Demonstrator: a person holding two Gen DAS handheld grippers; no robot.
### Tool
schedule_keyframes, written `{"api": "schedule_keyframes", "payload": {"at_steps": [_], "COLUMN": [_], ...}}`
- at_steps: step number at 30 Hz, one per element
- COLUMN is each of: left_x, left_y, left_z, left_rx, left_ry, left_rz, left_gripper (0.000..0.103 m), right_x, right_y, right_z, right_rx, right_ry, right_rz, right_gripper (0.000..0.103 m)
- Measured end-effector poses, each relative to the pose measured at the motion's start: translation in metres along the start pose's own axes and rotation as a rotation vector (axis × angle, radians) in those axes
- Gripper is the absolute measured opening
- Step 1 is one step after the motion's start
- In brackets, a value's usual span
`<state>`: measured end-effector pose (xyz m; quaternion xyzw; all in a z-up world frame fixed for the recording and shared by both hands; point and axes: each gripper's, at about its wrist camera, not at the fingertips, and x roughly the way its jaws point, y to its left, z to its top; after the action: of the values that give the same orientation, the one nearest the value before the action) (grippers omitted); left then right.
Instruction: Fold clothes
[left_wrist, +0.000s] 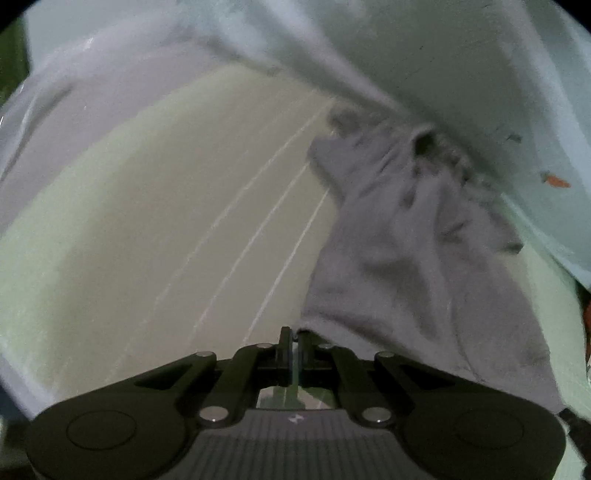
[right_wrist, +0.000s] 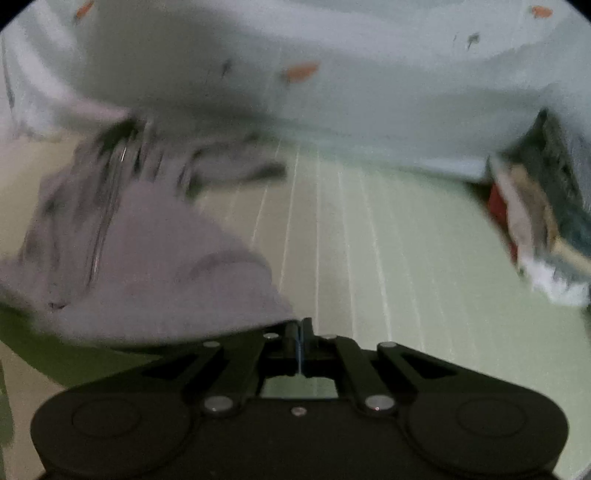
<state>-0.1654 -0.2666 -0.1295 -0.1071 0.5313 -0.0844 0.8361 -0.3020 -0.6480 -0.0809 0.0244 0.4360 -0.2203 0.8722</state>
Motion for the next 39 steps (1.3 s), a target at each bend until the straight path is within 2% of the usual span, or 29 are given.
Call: {"api": "schedule_keyframes", "payload": {"at_steps": [3, 4, 5, 6, 7, 8, 9, 10, 11, 13, 17, 20, 22, 24, 25, 27, 28, 29, 31, 34, 39], "left_x": [-0.005, -0.009, -0.014, -0.017, -0.021, -0.022, -0.023, -0.020, -0.016, -0.004, 0.024, 0.042, 0.051, 0.056, 0.057, 0.059, 0.058, 0.058, 0.056, 0.051, 0.037], "left_y": [0.005, 0.006, 0.007, 0.009, 0.010, 0.009, 0.008, 0.005, 0.002, -0.007, -0.030, -0.045, -0.053, -0.057, -0.059, -0.062, -0.063, -0.063, -0.064, -0.060, -0.044], "left_z": [-0.017, -0.020, -0.021, -0.022, -0.021, -0.020, -0.019, -0.016, -0.013, -0.005, 0.012, 0.020, 0.022, 0.022, 0.021, 0.019, 0.017, 0.015, 0.010, -0.001, -0.028], "left_rx": [-0.014, -0.011, -0.008, -0.011, -0.014, -0.012, -0.001, 0.017, 0.044, 0.092, 0.178, 0.239, 0.264, 0.260, 0.257, 0.257, 0.262, 0.267, 0.274, 0.281, 0.269], "left_ry": [0.017, 0.007, -0.006, -0.019, -0.036, -0.056, -0.073, -0.080, -0.081, -0.074, -0.048, -0.042, -0.037, -0.041, -0.043, -0.045, -0.044, -0.040, -0.029, 0.003, 0.070], "left_rz": [0.026, 0.034, 0.031, 0.025, 0.022, 0.026, 0.036, 0.047, 0.051, 0.051, 0.041, 0.014, -0.007, -0.016, -0.020, -0.034, -0.045, -0.053, -0.055, -0.046, -0.042], "left_gripper": [0.004, 0.005, 0.010, 0.022, 0.029, 0.041, 0.053, 0.058, 0.066, 0.072, 0.077, 0.077, 0.073, 0.049, 0.046, 0.024, 0.022, 0.019, 0.015, 0.014, 0.015], "right_x": [0.000, -0.001, -0.002, -0.005, -0.008, -0.010, -0.010, -0.007, -0.005, 0.006, 0.043, 0.065, 0.075, 0.079, 0.080, 0.080, 0.077, 0.074, 0.068, 0.055, 0.026], "right_y": [-0.005, -0.009, -0.013, -0.017, -0.021, -0.024, -0.026, -0.026, -0.026, -0.023, -0.003, 0.018, 0.031, 0.038, 0.037, 0.034, 0.033, 0.032, 0.032, 0.033, 0.033], "right_z": [-0.023, -0.027, -0.031, -0.032, -0.033, -0.033, -0.030, -0.027, -0.024, -0.017, 0.000, 0.012, 0.020, 0.021, 0.020, 0.019, 0.017, 0.015, 0.008, -0.007, -0.039], "right_rx": [0.022, 0.046, 0.072, 0.100, 0.129, 0.152, 0.168, 0.179, 0.187, 0.194, 0.171, 0.127, 0.074, 0.063, 0.082, 0.128, 0.131, 0.128, 0.147, 0.146, 0.140], "right_ry": [0.072, 0.081, 0.085, 0.079, 0.066, 0.048, 0.030, 0.010, -0.011, -0.049, -0.006, 0.010, 0.045, 0.037, 0.035, 0.045, 0.044, 0.044, 0.051, 0.063, 0.105], "right_rz": [0.056, 0.079, 0.101, 0.116, 0.124, 0.125, 0.121, 0.115, 0.114, 0.155, 0.241, 0.238, 0.225, 0.218, 0.231, 0.266, 0.282, 0.304, 0.341, 0.347, 0.361], "right_gripper": [0.002, 0.005, 0.018, 0.027, 0.045, 0.061, 0.070, 0.086, 0.096, 0.103, 0.103, 0.103, 0.103, 0.098, 0.087, 0.076, 0.062, 0.041, 0.025, 0.021, 0.020]}}
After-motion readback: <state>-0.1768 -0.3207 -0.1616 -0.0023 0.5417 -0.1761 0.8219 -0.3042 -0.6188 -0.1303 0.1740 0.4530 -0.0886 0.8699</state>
